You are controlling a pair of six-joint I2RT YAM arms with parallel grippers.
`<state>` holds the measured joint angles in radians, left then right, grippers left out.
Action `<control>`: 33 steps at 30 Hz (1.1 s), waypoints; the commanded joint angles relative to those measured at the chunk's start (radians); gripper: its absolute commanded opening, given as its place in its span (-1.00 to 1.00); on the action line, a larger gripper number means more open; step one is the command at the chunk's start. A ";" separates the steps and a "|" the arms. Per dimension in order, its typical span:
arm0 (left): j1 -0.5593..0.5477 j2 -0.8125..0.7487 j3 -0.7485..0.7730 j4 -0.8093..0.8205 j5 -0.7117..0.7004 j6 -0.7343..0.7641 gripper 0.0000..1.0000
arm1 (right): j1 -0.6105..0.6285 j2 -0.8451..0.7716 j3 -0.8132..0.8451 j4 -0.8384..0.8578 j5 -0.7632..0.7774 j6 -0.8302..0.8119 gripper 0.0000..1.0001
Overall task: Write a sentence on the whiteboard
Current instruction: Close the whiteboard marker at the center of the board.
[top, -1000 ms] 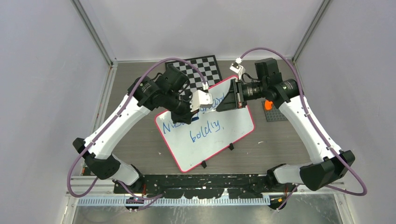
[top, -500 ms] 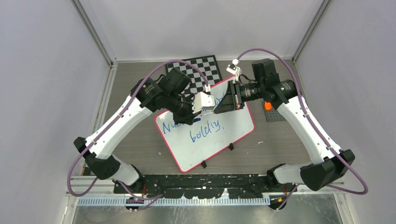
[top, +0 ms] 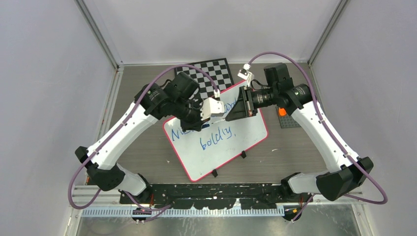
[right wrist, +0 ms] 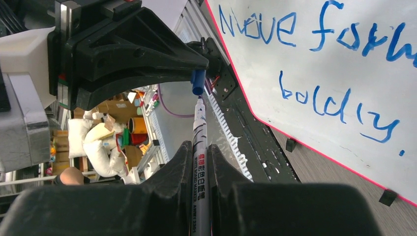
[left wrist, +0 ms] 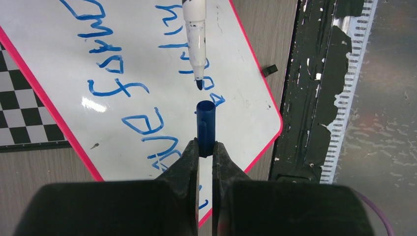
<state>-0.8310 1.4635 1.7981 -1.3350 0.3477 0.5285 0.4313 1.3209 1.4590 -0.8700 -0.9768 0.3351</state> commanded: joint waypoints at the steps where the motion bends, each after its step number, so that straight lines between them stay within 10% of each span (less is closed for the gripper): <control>1: -0.003 -0.033 0.007 0.027 0.006 0.002 -1.00 | 0.007 -0.004 0.019 -0.007 0.009 -0.019 -1.00; 33: -0.005 -0.013 0.015 0.011 0.034 0.013 -1.00 | 0.032 -0.005 0.043 -0.009 -0.004 -0.025 -1.00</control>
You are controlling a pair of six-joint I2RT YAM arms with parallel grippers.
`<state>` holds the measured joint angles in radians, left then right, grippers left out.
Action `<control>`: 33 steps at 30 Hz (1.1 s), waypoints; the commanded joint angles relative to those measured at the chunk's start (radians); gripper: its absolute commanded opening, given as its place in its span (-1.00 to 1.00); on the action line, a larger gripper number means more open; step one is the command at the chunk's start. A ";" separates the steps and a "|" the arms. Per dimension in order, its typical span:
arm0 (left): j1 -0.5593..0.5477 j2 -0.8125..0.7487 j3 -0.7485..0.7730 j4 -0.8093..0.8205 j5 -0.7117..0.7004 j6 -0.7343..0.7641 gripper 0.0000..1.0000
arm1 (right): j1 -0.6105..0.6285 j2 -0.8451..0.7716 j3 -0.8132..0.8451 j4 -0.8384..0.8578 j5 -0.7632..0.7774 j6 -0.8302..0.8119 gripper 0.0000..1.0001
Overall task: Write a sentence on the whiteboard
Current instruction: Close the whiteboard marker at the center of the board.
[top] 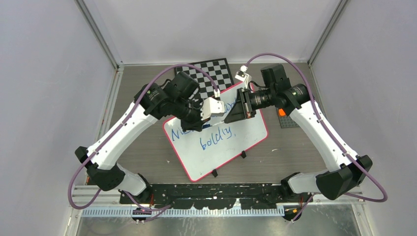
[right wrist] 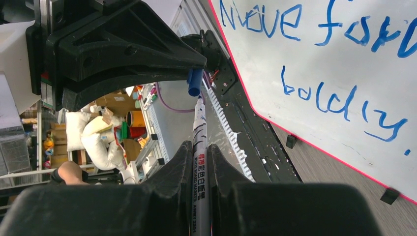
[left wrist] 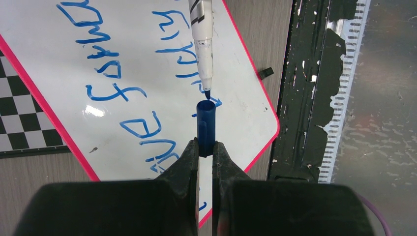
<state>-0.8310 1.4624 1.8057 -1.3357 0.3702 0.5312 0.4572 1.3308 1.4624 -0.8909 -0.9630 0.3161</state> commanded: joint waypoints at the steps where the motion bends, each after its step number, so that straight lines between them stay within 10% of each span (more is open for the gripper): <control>1: -0.005 -0.013 0.003 0.011 0.010 0.010 -1.00 | 0.005 -0.015 0.039 0.012 -0.020 -0.006 -1.00; 33: -0.030 0.027 0.053 0.007 0.012 -0.011 -1.00 | 0.034 0.002 0.038 0.009 0.021 -0.028 -0.99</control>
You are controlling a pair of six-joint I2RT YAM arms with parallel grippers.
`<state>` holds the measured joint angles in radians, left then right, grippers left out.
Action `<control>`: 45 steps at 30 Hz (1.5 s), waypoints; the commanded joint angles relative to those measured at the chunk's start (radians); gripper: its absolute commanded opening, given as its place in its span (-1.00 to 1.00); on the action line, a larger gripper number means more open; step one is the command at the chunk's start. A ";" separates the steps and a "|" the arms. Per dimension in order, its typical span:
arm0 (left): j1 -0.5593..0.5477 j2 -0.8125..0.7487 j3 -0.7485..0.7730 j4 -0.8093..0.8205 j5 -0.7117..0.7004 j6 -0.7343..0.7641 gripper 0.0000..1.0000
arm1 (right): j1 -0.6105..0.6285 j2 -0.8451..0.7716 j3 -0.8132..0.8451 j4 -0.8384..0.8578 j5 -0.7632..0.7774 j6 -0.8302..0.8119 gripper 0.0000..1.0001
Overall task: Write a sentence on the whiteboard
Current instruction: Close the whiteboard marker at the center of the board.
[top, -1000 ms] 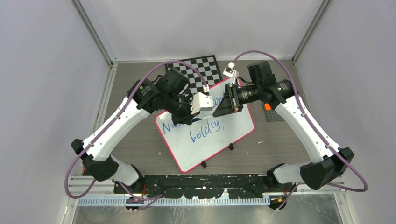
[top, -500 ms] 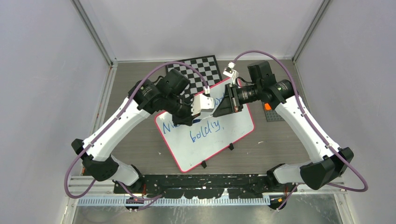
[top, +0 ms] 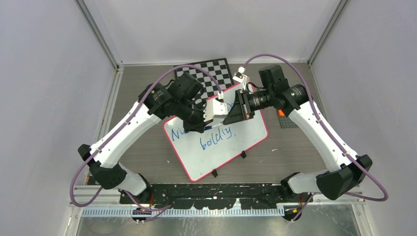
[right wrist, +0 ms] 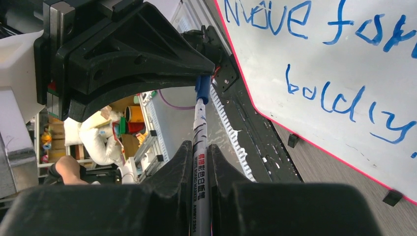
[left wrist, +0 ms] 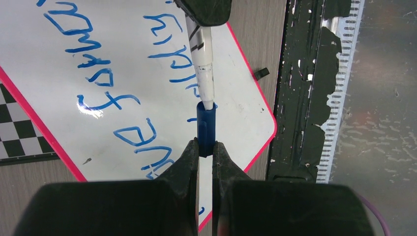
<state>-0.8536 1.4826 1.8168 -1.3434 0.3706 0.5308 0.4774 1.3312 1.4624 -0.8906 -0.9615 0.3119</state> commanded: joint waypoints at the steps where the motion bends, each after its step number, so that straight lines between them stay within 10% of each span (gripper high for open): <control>1: -0.007 0.006 0.043 0.020 0.011 -0.017 -1.00 | 0.016 0.001 0.035 0.007 0.027 -0.025 -0.99; 45: -0.064 0.126 0.300 0.305 0.169 -0.201 -1.00 | 0.136 0.057 0.062 -0.036 0.104 -0.090 -0.99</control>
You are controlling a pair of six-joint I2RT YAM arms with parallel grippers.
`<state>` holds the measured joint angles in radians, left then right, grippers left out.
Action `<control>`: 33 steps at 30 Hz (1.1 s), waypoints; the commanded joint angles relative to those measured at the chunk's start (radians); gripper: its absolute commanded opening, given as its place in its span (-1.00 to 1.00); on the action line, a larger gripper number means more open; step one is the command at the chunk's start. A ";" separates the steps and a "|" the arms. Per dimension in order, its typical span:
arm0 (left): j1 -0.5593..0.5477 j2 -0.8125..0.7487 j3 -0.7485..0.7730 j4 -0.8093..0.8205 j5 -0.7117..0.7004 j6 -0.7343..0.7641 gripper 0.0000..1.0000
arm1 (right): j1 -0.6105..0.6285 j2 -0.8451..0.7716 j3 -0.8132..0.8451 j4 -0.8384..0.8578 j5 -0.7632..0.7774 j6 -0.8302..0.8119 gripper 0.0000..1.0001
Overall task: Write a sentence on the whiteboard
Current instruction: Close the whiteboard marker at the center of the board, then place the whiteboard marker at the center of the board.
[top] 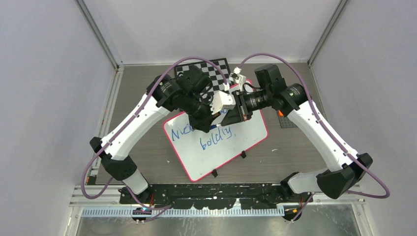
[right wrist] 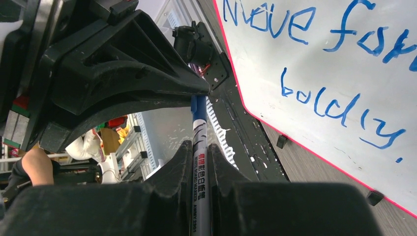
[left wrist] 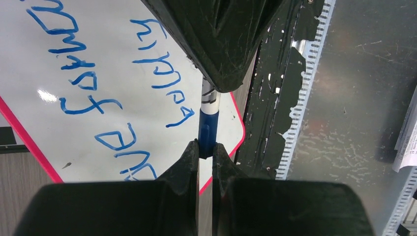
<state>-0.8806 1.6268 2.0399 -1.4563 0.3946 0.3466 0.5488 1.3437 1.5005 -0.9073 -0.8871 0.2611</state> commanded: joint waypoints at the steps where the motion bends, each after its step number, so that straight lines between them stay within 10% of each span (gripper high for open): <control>1: -0.037 -0.028 0.061 0.408 0.131 -0.013 -1.00 | 0.062 0.043 0.032 -0.028 0.034 -0.047 -0.99; 17: 0.023 -0.234 -0.212 0.269 0.098 0.124 0.06 | 0.017 0.004 0.055 -0.034 0.017 -0.054 -1.00; 33: 0.016 -0.154 -0.244 0.435 0.091 -0.061 -0.19 | 0.020 0.003 0.017 0.022 -0.053 -0.013 -1.00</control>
<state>-0.8635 1.4643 1.7752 -1.1023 0.4564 0.3237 0.5652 1.3510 1.5143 -0.9226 -0.9066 0.2348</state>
